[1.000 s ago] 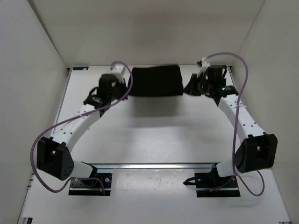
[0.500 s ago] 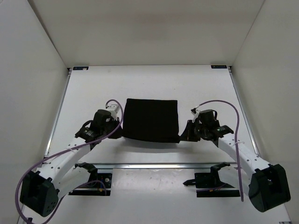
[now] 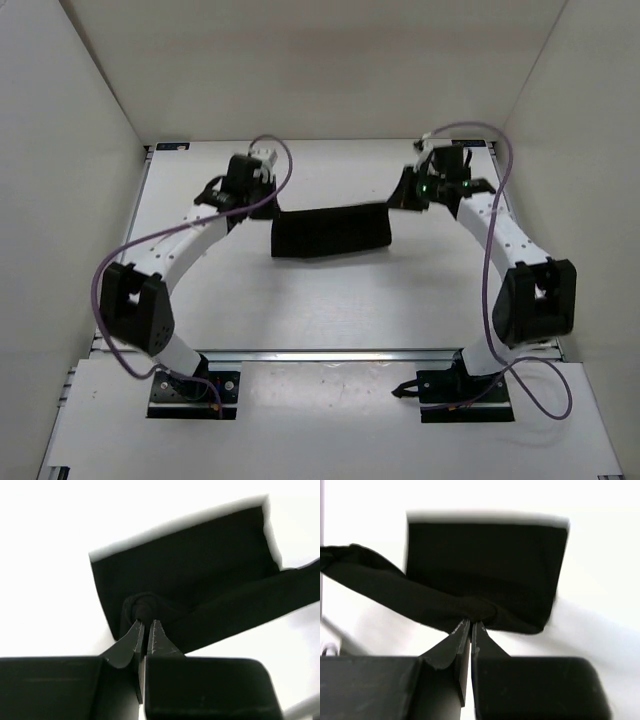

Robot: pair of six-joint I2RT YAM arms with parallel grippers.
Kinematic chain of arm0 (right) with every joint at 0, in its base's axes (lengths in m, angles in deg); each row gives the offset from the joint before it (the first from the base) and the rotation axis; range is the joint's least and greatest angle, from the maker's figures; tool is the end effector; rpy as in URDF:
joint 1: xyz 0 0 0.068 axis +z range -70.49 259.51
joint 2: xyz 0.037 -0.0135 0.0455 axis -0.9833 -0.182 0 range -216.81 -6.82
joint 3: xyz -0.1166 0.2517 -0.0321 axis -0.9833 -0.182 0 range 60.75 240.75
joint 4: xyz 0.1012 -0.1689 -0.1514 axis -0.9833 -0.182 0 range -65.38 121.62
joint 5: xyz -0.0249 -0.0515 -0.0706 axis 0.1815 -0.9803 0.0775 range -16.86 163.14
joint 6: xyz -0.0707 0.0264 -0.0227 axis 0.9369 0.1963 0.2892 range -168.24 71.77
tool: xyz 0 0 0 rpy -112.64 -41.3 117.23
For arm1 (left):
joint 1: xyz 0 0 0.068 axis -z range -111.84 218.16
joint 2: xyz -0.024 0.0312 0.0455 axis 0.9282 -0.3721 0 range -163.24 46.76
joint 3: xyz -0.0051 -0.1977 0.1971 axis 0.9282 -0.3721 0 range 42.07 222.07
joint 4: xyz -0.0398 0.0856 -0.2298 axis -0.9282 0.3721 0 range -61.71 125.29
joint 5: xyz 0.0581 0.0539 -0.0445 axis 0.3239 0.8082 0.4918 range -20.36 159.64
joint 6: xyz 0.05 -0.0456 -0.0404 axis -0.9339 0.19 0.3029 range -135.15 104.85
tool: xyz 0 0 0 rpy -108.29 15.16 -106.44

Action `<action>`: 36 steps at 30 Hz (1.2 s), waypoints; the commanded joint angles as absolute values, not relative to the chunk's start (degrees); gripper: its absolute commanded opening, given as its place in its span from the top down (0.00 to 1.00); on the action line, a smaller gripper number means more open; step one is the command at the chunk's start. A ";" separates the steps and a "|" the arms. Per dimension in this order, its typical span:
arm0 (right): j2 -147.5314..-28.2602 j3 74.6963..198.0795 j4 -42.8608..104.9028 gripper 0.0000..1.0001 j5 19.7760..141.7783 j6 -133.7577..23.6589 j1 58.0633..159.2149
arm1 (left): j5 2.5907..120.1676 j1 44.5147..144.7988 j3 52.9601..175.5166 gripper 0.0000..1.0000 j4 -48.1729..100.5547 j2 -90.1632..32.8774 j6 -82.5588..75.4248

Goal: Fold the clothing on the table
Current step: Fold the skirt

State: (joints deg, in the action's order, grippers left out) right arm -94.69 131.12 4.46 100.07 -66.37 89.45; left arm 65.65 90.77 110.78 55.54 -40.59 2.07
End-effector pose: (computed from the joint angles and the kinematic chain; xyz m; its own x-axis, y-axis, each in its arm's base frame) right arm 0.3334 0.0895 0.2773 -0.8047 0.1408 -0.5768 -0.2322 0.8195 0.5239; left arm 0.3157 -0.1367 0.2652 -0.7599 -0.0033 -0.6500 0.2130 0.9435 -0.2537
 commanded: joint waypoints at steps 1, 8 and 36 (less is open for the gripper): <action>-98.13 149.46 4.20 1.00 97.75 -60.46 86.81 | 69.55 88.99 128.67 1.00 56.06 -44.80 -2.75; -97.53 157.46 3.75 1.00 94.93 -58.00 85.66 | 73.24 88.63 136.39 1.00 54.22 -44.65 -4.77; -65.95 95.64 6.65 1.00 98.08 -76.89 93.58 | 64.10 95.84 91.97 1.00 58.62 -26.06 4.90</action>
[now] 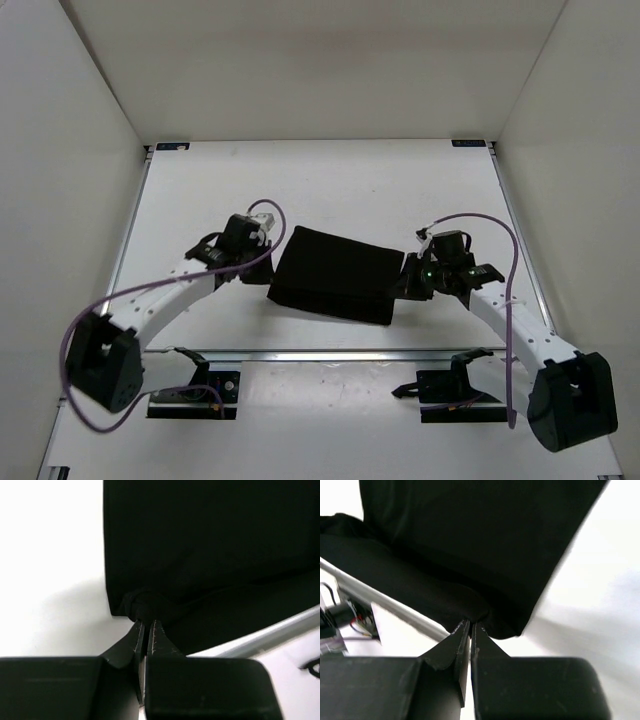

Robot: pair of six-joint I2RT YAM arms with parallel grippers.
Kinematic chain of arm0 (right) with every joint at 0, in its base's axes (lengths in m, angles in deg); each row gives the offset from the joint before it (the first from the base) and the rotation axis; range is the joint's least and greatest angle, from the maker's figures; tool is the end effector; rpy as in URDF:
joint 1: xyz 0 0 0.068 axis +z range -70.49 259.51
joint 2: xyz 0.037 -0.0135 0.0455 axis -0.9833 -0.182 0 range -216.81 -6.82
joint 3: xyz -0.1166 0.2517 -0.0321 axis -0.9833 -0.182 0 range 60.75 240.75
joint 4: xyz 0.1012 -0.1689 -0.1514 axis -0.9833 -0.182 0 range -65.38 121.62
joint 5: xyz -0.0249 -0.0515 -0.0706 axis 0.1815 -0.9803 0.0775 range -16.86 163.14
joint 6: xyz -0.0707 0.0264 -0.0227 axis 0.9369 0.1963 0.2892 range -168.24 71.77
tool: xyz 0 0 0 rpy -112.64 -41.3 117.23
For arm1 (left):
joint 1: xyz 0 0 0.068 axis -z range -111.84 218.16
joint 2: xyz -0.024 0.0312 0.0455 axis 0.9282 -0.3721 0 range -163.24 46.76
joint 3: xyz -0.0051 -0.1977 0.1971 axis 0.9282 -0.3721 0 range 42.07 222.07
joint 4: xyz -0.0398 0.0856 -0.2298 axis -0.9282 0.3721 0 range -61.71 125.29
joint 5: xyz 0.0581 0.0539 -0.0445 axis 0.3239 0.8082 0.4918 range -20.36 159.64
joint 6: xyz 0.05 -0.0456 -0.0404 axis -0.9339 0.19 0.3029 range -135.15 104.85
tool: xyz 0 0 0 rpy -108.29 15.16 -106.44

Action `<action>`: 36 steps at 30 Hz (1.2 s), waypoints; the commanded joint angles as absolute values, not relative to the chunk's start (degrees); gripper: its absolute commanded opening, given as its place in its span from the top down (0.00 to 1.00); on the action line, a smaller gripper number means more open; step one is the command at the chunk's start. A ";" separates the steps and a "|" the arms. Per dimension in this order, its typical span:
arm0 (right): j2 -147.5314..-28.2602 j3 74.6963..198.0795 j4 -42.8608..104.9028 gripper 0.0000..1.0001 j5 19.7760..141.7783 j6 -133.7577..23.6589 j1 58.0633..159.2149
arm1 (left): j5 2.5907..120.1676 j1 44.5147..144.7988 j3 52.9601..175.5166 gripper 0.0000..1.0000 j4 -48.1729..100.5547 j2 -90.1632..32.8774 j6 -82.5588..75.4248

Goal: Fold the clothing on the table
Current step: Fold the skirt

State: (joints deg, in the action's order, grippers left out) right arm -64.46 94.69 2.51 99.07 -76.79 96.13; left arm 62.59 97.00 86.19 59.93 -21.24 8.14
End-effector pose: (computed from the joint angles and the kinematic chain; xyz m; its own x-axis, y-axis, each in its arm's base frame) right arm 0.1758 0.0833 0.1968 -0.9145 0.1757 -0.3643 -0.0834 0.7995 0.5948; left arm 0.2010 -0.1202 0.2093 -0.8766 0.0349 -0.4800 0.2103 0.9249 -0.3167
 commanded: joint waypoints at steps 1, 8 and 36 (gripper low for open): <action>-66.31 95.73 7.18 1.00 98.36 -76.54 92.10 | 63.84 95.93 95.65 1.00 58.62 -27.84 3.50; -69.47 98.63 9.47 1.00 99.67 -74.25 86.47 | 65.07 95.23 115.53 1.00 60.46 -46.54 -2.31; -93.57 117.88 21.07 0.57 97.66 -76.98 81.70 | 61.73 91.10 153.00 0.01 65.66 -77.70 -1.08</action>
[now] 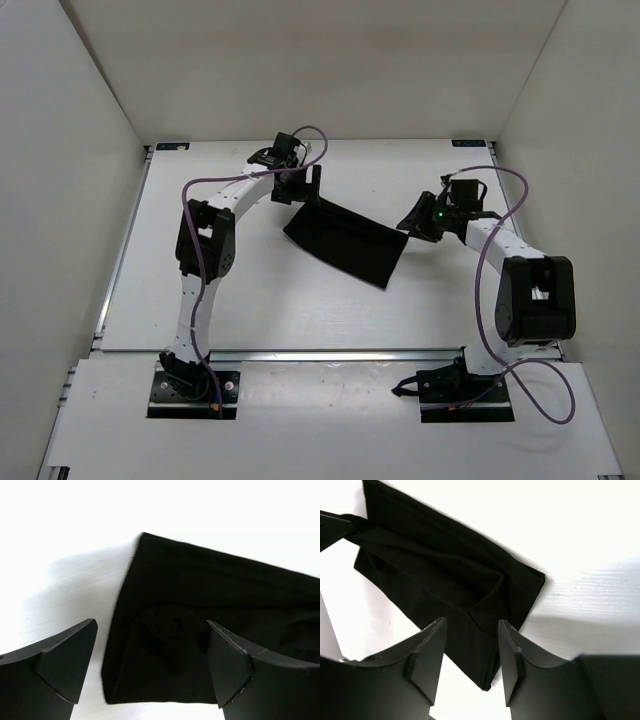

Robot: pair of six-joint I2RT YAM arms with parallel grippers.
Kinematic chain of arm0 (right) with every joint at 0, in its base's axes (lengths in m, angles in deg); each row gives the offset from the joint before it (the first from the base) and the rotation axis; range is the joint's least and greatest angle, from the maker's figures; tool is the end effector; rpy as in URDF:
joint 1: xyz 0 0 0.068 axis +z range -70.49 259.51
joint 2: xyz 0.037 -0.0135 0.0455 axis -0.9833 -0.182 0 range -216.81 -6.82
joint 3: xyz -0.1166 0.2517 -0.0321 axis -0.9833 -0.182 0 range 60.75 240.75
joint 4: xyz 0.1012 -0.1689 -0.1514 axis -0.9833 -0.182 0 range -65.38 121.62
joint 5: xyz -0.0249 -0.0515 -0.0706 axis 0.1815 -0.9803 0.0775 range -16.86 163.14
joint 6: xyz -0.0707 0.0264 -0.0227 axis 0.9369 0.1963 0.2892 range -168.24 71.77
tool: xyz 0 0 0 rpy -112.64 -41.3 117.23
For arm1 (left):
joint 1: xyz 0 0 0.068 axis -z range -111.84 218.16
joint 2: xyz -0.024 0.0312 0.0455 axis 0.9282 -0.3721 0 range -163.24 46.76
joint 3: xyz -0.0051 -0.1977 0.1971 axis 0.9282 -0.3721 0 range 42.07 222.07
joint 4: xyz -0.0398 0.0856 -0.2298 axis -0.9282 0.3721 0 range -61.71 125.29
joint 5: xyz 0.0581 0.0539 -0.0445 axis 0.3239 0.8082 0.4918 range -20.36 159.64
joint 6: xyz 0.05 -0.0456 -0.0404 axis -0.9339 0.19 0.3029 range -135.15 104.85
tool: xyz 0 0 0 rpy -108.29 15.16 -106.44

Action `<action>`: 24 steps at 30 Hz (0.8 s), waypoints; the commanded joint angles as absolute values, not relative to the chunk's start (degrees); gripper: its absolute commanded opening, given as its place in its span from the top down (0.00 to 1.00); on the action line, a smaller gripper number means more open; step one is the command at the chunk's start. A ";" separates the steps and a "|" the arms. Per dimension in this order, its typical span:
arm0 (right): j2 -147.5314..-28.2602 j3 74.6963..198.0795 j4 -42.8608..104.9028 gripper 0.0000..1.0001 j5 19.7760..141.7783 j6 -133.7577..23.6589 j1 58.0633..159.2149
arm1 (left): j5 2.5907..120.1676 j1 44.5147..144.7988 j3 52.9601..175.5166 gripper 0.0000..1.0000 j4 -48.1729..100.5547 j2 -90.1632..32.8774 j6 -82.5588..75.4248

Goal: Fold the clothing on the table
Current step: Fold the skirt

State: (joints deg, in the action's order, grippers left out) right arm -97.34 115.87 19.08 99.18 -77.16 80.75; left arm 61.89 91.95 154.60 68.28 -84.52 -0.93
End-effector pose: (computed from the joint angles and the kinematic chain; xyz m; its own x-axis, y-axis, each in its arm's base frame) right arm 0.3351 0.0369 0.1992 -0.8013 0.4174 -0.4286 0.0848 0.7884 0.6092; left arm 0.4627 -0.2140 0.1788 -0.8721 0.1186 -0.4747 0.2575 0.9362 -0.2392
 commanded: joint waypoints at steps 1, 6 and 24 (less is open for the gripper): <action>-92.61 118.14 21.42 0.59 97.31 -76.45 82.06 | 61.99 90.92 151.16 0.02 64.78 -76.21 -0.91; -88.21 114.20 26.50 0.90 102.04 -77.23 83.55 | 61.21 89.43 139.73 0.34 58.11 -66.38 1.02; -107.44 124.02 29.86 1.00 108.90 -74.43 93.66 | 60.76 86.88 132.42 0.36 52.64 -65.73 8.41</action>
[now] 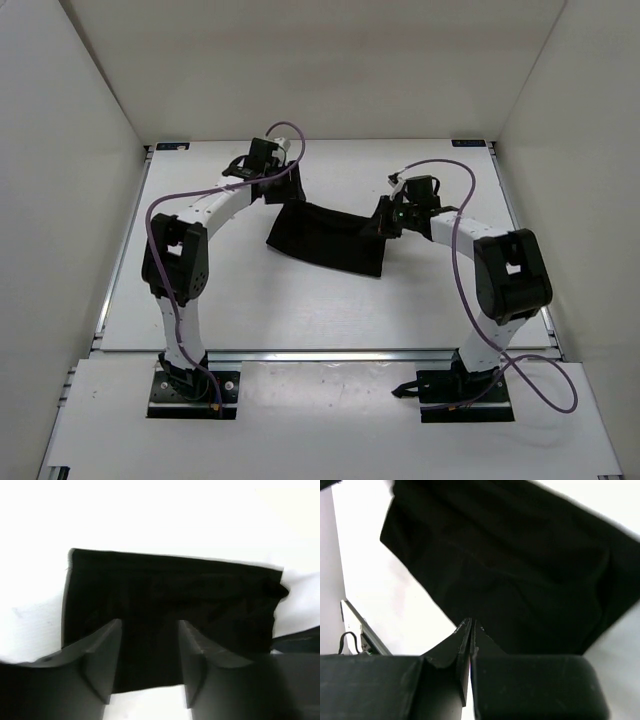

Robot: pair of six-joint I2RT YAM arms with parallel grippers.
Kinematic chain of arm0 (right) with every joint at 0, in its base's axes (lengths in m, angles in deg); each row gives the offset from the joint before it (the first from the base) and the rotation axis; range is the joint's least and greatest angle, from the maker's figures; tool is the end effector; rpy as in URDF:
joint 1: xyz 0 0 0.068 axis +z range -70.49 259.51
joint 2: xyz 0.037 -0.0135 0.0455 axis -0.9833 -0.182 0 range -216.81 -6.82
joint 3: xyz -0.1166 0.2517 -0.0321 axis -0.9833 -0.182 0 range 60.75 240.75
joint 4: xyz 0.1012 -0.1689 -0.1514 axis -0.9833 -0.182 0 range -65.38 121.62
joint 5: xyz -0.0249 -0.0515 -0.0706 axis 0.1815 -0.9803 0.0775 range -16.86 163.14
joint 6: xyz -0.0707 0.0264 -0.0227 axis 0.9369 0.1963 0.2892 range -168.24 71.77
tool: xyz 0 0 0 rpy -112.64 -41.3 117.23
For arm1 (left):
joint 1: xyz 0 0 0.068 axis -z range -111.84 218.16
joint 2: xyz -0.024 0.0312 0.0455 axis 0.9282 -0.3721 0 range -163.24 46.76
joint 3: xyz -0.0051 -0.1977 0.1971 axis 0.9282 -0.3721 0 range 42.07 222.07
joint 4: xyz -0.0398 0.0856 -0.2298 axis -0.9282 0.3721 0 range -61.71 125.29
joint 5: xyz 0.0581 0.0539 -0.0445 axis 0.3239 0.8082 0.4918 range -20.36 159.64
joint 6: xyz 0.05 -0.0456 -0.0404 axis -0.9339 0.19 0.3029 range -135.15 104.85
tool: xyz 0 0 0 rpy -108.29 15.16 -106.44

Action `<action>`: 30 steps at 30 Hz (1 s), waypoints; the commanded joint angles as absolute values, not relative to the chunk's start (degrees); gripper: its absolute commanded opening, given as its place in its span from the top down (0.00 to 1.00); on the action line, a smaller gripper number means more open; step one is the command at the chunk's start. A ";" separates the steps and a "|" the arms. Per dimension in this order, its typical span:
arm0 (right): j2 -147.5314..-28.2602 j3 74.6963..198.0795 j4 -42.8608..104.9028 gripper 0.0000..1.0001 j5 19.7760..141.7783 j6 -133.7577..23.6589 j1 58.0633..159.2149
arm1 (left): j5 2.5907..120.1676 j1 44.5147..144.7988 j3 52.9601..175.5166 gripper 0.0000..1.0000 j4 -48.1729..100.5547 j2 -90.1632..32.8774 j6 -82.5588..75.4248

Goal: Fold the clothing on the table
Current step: Fold the skirt

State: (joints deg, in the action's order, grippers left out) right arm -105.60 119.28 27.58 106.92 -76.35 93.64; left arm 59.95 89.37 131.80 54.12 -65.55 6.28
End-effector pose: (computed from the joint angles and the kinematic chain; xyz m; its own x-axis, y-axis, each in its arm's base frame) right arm 0.3493 0.1267 0.1866 -0.8748 0.1837 -0.4483 -0.2001 0.7056 0.6797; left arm 0.4176 -0.1743 0.2253 -0.8174 -0.0689 -0.5719 0.1743 0.9167 -0.3597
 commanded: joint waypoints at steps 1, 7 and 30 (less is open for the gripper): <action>-108.84 125.34 29.25 1.00 109.26 -73.82 93.66 | 61.46 86.53 132.86 0.19 52.73 -65.91 8.41; -113.95 130.53 27.49 1.00 109.53 -72.23 92.88 | 59.63 84.42 131.64 0.06 50.10 -64.60 8.41; -117.73 130.80 19.40 1.00 105.67 -66.88 87.94 | 64.19 94.70 113.88 1.00 49.92 -60.02 9.02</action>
